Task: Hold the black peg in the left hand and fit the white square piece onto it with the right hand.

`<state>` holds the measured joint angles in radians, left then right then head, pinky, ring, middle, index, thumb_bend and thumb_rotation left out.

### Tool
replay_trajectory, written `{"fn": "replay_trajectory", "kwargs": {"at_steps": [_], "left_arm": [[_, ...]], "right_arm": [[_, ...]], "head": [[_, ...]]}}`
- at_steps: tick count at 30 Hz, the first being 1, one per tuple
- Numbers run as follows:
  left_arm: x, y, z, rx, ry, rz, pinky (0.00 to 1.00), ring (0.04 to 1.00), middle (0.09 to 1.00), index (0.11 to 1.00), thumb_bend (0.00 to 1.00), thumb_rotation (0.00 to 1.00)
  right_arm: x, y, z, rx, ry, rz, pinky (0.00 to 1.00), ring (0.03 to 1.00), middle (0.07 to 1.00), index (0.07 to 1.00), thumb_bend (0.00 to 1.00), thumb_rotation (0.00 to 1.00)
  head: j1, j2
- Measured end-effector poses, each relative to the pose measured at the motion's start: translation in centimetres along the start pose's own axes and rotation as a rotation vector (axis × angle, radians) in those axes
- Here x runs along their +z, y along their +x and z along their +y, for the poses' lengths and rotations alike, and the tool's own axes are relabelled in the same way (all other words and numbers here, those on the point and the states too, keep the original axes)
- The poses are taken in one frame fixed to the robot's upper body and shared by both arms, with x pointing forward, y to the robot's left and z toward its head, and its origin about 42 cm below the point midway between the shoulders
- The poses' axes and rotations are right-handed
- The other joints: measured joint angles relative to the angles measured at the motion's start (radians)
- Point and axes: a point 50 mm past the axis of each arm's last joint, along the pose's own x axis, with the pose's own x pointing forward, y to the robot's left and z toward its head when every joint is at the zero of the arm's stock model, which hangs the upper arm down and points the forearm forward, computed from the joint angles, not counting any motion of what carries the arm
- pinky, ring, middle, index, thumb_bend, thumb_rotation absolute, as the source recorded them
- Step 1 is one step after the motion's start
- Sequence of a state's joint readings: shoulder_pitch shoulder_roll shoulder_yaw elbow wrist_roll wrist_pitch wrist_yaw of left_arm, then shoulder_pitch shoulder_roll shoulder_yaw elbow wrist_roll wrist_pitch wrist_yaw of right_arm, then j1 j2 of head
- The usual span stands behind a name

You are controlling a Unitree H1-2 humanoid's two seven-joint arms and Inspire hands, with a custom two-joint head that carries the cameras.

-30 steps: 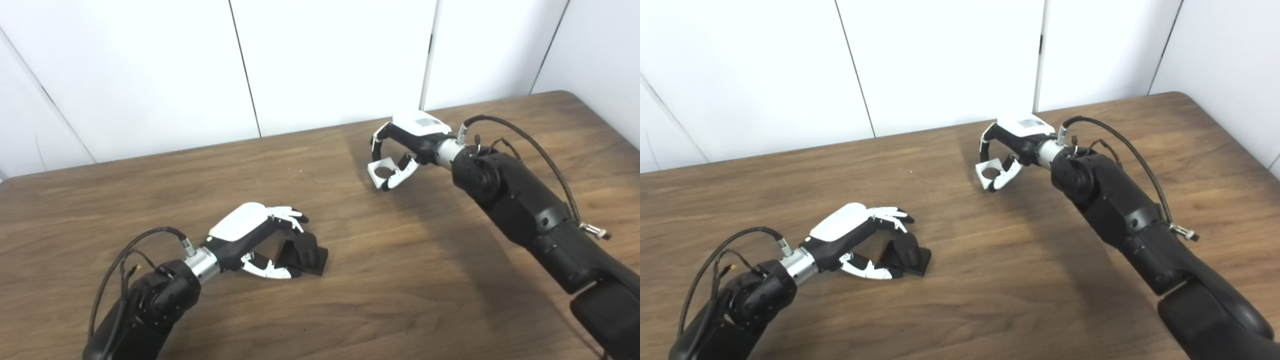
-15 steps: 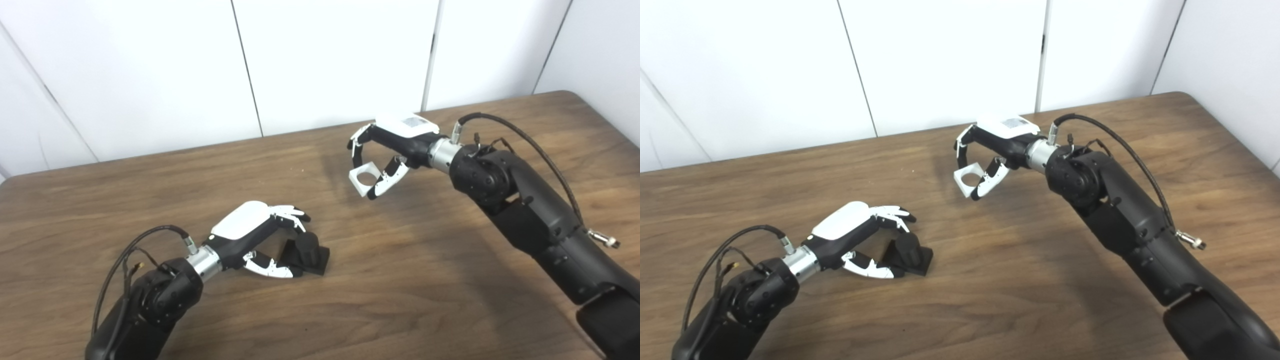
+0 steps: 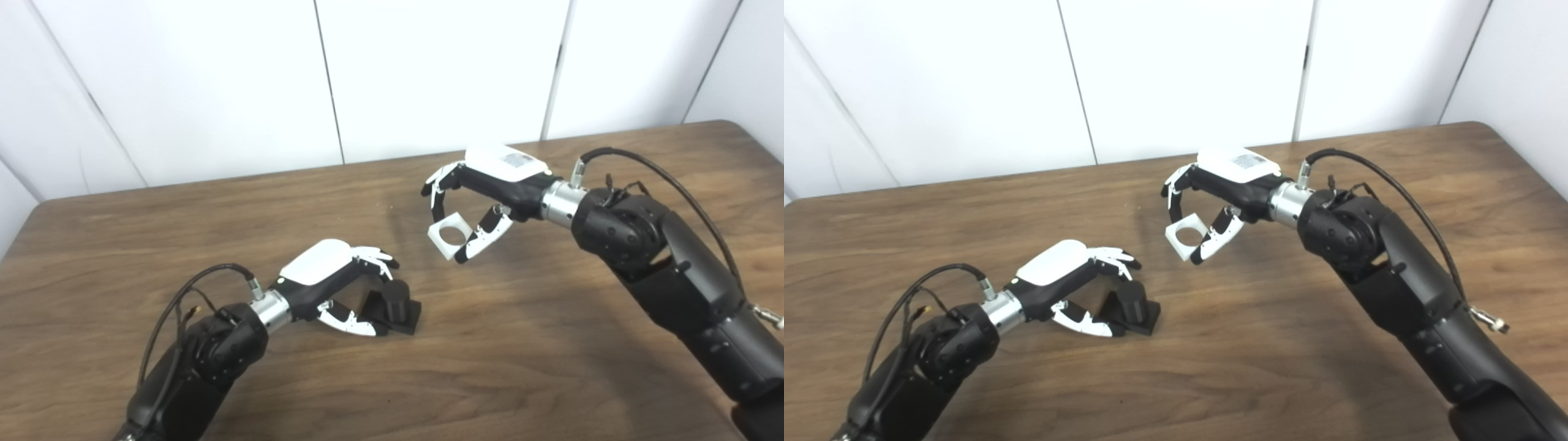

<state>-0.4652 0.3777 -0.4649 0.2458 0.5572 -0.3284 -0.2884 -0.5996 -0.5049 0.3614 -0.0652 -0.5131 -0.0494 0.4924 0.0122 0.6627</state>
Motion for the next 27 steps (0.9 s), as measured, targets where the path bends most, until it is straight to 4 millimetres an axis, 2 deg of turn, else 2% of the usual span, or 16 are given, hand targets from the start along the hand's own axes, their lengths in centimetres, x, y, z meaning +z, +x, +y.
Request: {"fn": "replay_trajectory", "kwargs": {"at_steps": [10,17,27], "left_arm": [[0.3,0.5,-0.1,-0.003,-0.002,0.007,0.85,0.901,0.842,0.569,0.75,0.28],[0.6,1.0,-0.3,-0.006,-0.011,0.010,0.87,0.901,0.838,0.566,0.76,0.30],[0.6,1.2,-0.1,-0.003,-0.009,0.011,0.84,0.888,0.832,0.561,0.75,0.29]], "right_arm": [[1.6,0.0,-0.1,0.015,0.000,-0.080,0.74,0.809,0.768,0.481,0.51,0.14],[3.0,0.6,0.5,0.032,0.014,-0.127,0.75,0.802,0.759,0.480,0.51,0.14],[3.8,1.3,1.4,0.058,0.020,-0.160,0.74,0.811,0.765,0.481,0.51,0.14]], "head": [[0.060,0.008],[0.074,0.009],[0.088,0.015]]}}
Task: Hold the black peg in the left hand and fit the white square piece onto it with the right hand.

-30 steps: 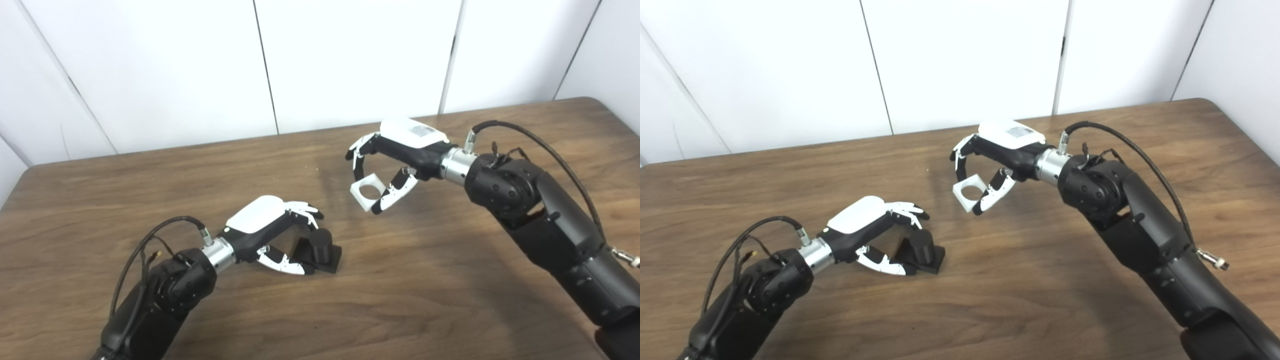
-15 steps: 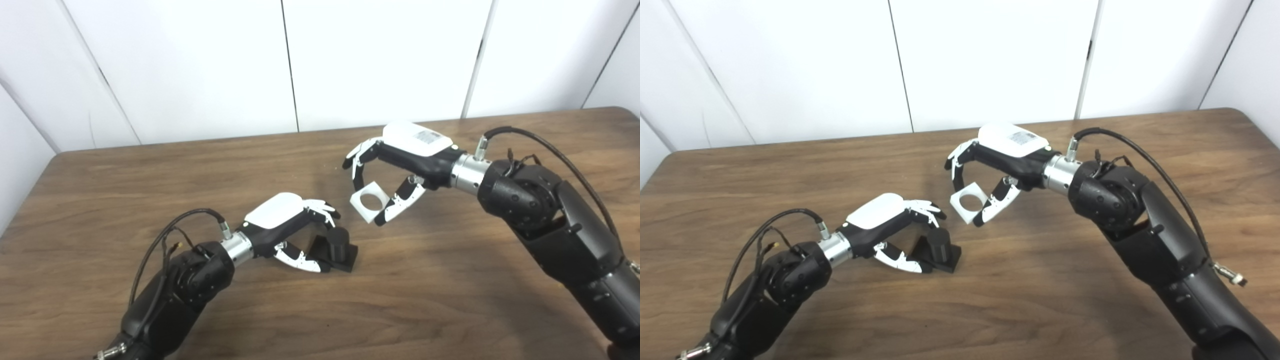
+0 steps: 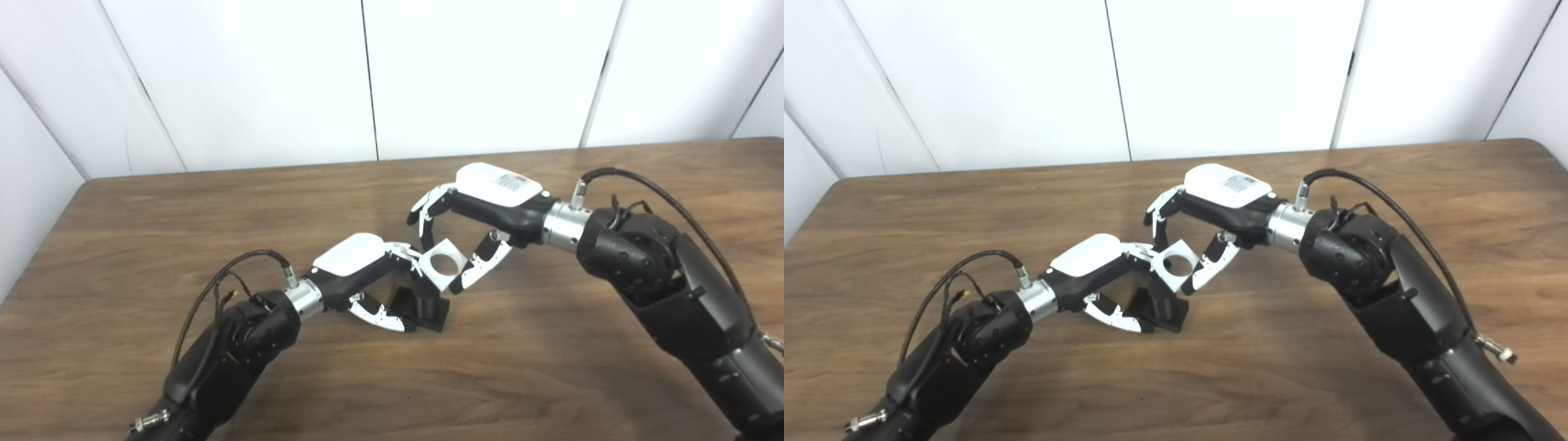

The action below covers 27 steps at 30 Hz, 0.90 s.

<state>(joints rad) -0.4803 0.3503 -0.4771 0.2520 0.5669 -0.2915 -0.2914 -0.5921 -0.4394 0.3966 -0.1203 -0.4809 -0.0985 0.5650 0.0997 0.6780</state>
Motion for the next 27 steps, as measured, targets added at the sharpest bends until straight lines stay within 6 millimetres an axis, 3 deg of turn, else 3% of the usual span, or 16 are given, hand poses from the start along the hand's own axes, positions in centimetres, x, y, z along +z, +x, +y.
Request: {"fn": "replay_trajectory", "kwargs": {"at_steps": [27], "left_arm": [[0.1,0.4,0.1,0.008,-0.002,0.003,0.83,0.886,0.838,0.567,0.75,0.29]], "right_arm": [[-1.5,1.3,3.4,0.060,0.048,0.011,0.75,0.804,0.766,0.481,0.51,0.14]], "head": [[0.002,-0.005]]}}
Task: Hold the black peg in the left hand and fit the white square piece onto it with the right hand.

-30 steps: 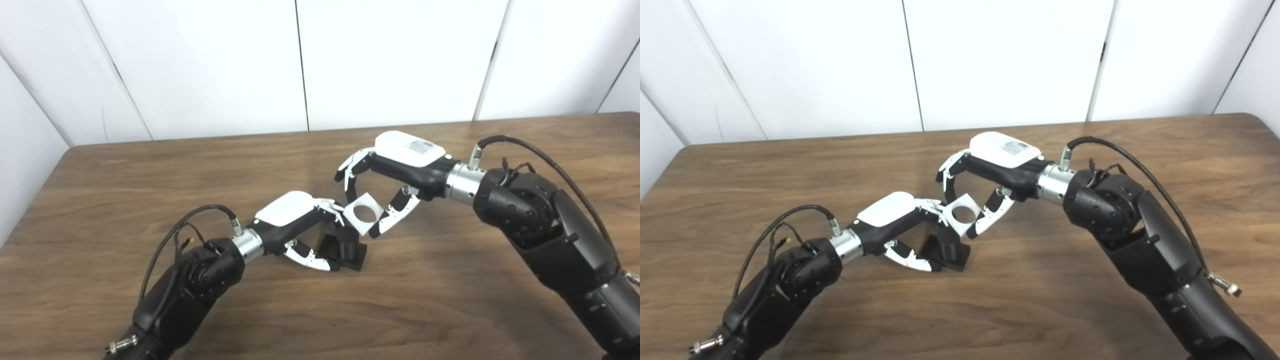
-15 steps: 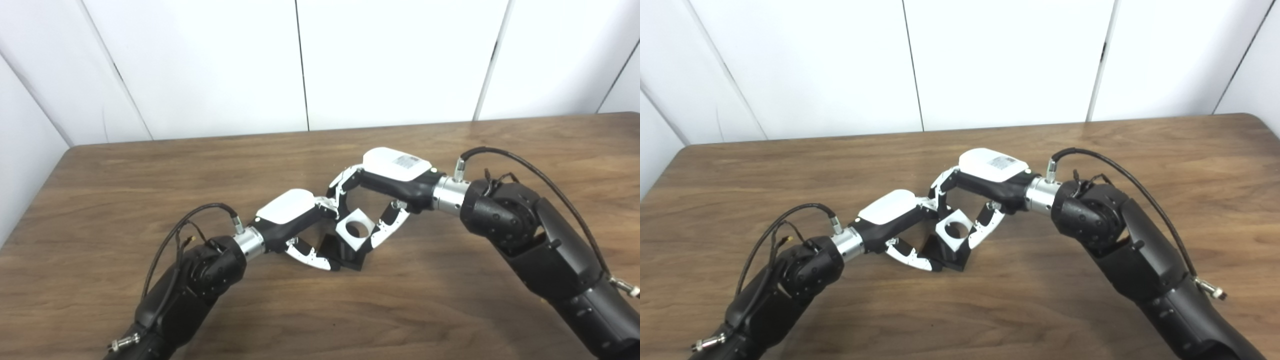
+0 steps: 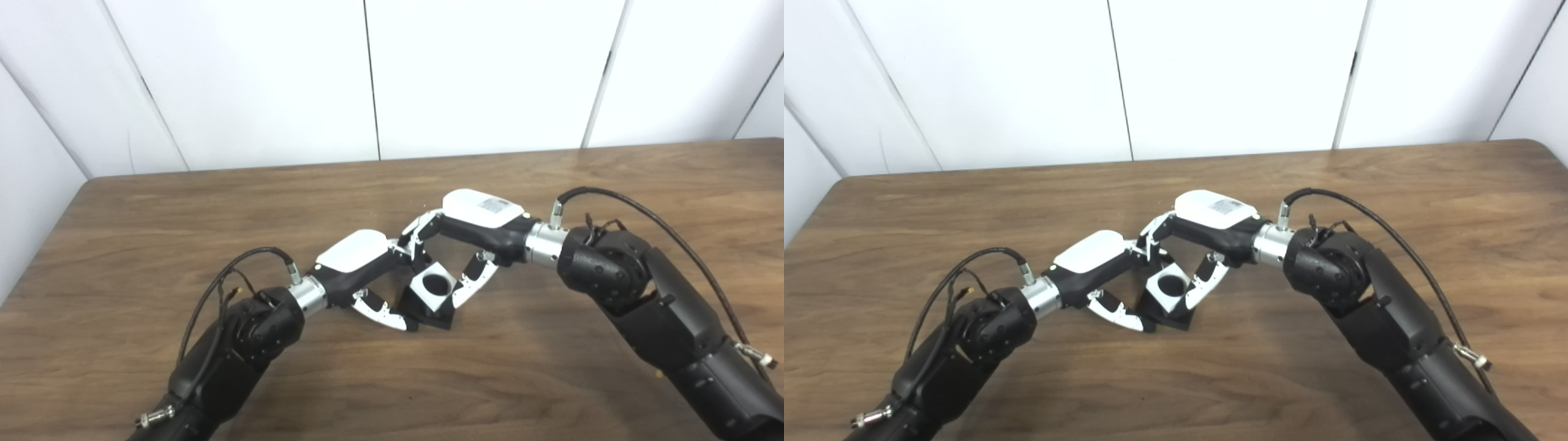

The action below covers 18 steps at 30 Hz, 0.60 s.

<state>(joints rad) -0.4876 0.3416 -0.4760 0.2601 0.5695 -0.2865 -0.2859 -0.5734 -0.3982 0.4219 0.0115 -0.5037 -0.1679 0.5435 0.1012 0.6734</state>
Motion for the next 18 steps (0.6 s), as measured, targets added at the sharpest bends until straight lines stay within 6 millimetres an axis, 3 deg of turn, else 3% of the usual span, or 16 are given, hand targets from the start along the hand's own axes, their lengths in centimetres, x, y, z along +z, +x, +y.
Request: {"fn": "replay_trajectory", "kwargs": {"at_steps": [18], "left_arm": [[0.06,0.00,-0.06,0.005,0.003,0.002,0.82,0.884,0.827,0.565,0.74,0.29]], "right_arm": [[0.38,0.46,-0.07,0.003,-0.025,-0.001,0.75,0.796,0.769,0.485,0.51,0.14]], "head": [[0.006,0.011]]}}
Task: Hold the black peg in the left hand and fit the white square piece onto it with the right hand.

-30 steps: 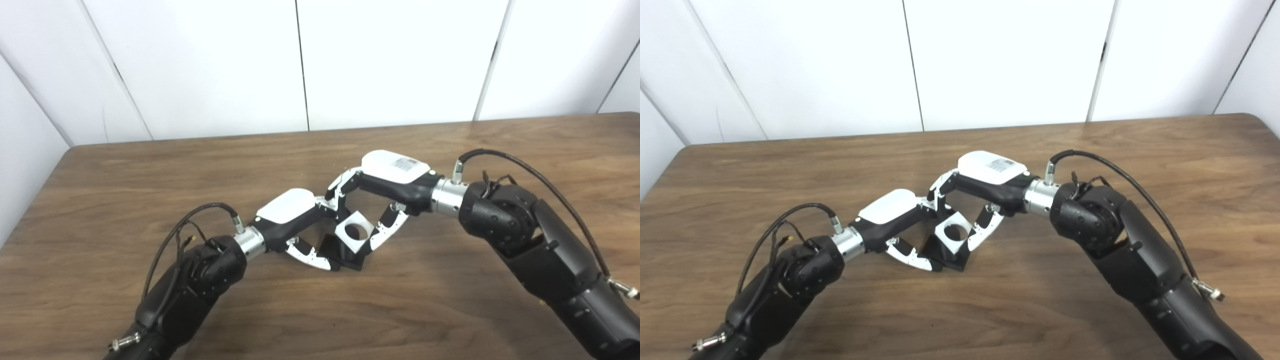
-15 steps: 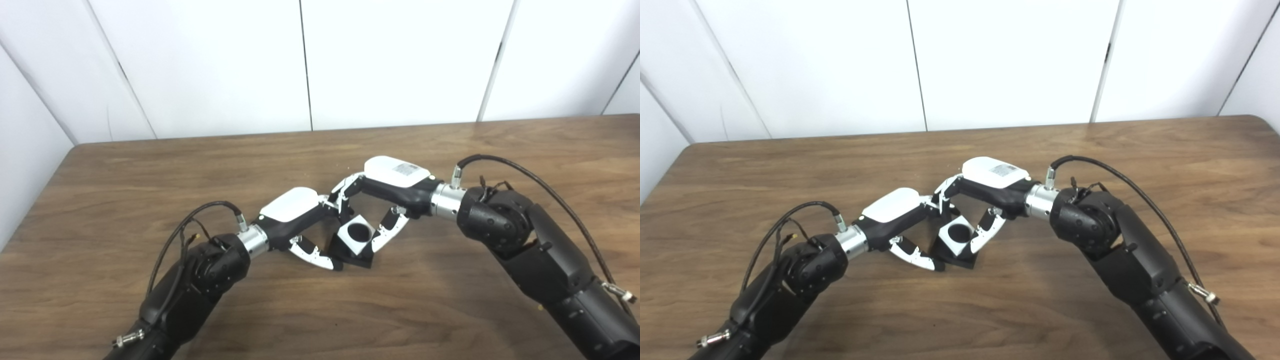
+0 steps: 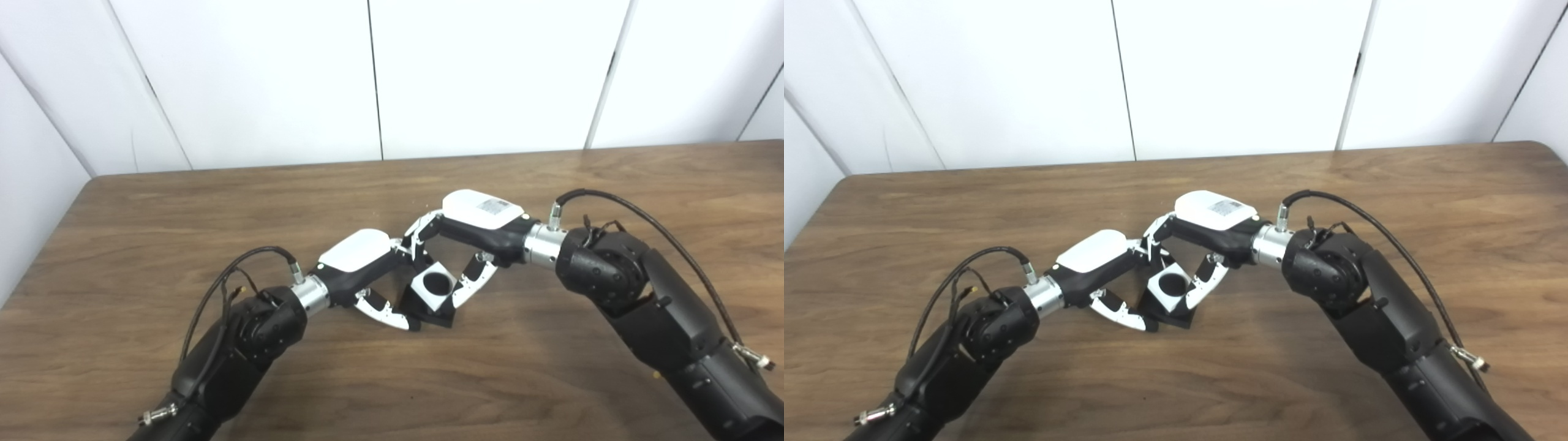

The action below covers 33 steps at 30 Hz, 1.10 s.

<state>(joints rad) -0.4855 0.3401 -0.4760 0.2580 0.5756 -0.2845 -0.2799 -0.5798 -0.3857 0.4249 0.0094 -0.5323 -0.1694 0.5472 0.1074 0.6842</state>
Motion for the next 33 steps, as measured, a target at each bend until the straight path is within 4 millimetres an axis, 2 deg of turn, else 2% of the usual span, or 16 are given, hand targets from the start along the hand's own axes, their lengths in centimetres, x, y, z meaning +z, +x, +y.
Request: {"fn": "replay_trajectory", "kwargs": {"at_steps": [4,5,6,8,11,19,27,31,33], "left_arm": [[0.00,-0.01,-0.03,0.000,-0.001,0.001,0.82,0.880,0.826,0.565,0.74,0.29],[-0.01,-0.01,-0.03,0.000,-0.001,0.001,0.82,0.881,0.827,0.564,0.74,0.28],[-0.01,-0.02,-0.03,0.000,-0.001,0.001,0.82,0.881,0.827,0.562,0.74,0.28],[-0.02,-0.02,-0.04,0.000,-0.001,0.001,0.82,0.882,0.827,0.560,0.74,0.29],[-0.05,-0.03,-0.06,0.000,-0.002,0.002,0.81,0.886,0.828,0.561,0.74,0.29],[-0.05,-0.03,-0.04,0.002,-0.003,0.004,0.82,0.885,0.830,0.561,0.75,0.27],[-0.04,-0.03,-0.03,0.002,-0.004,0.005,0.82,0.881,0.830,0.560,0.75,0.27],[-0.02,-0.01,-0.01,0.002,-0.005,0.007,0.81,0.883,0.829,0.562,0.75,0.26],[0.00,0.01,-0.01,0.003,-0.005,0.006,0.83,0.882,0.832,0.562,0.75,0.27]], "right_arm": [[-0.04,-0.06,0.00,0.013,0.001,0.004,0.75,0.805,0.796,0.496,0.51,0.16],[-0.05,-0.13,-0.05,0.020,0.001,0.008,0.76,0.813,0.808,0.588,0.64,0.27],[-0.05,-0.18,-0.07,0.026,0.001,0.011,0.76,0.820,0.818,0.640,0.70,0.34],[-0.04,-0.32,-0.17,0.037,0.003,0.020,0.78,0.832,0.832,0.688,0.76,0.40],[0.06,-0.35,-0.23,0.043,0.004,0.021,0.78,0.835,0.837,0.709,0.79,0.44],[0.04,-0.42,-0.31,0.054,0.006,0.029,0.79,0.851,0.866,0.799,0.85,0.51],[0.04,-0.42,-0.44,0.061,0.013,0.041,0.80,0.864,0.877,0.819,0.88,0.55],[-0.01,-0.45,-0.49,0.059,0.016,0.046,0.79,0.857,0.871,0.817,0.85,0.55],[-0.09,-0.51,-0.60,0.054,0.018,0.049,0.77,0.851,0.867,0.813,0.79,0.57]], "head": [[-0.003,0.002],[-0.003,0.002],[-0.003,0.002],[-0.006,0.002],[-0.006,0.002],[-0.005,0.002],[-0.006,0.005],[-0.006,0.006],[-0.008,0.005]]}}
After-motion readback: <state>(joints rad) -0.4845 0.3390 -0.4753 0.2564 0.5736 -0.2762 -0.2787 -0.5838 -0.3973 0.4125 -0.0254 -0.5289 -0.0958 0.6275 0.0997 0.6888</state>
